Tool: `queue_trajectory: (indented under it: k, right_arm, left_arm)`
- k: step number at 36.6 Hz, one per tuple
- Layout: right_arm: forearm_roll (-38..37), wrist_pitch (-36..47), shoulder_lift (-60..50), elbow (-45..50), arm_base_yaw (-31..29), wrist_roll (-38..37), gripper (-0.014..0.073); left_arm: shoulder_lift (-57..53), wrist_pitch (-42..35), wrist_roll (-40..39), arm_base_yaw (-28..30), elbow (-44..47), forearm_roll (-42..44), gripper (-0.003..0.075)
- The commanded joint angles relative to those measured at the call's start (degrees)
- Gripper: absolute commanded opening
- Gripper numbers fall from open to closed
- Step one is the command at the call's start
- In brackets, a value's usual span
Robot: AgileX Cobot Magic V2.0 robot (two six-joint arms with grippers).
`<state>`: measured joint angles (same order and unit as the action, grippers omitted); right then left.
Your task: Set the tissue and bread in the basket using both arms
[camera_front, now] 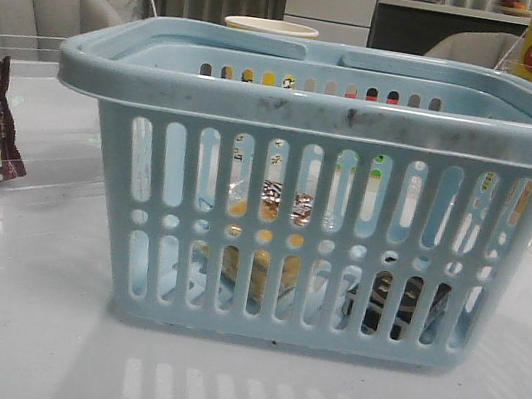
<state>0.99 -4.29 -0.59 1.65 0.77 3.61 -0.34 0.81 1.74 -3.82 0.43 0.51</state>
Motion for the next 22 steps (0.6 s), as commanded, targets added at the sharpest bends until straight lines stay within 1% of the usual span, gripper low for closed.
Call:
queue_trajectory:
  k: [1, 22]
  right_arm:
    - [0.0, 5.6, -1.0, 0.1, -0.4, 0.4, 0.0055]
    - [0.0, 4.9, -1.0, 0.1, -0.4, 0.4, 0.0055]
  left_arm:
    - [-0.9, -5.0, -0.4, 0.1, -0.1, -0.5, 0.0092]
    - [-0.9, -5.0, -0.4, 0.1, -0.1, -0.5, 0.0092]
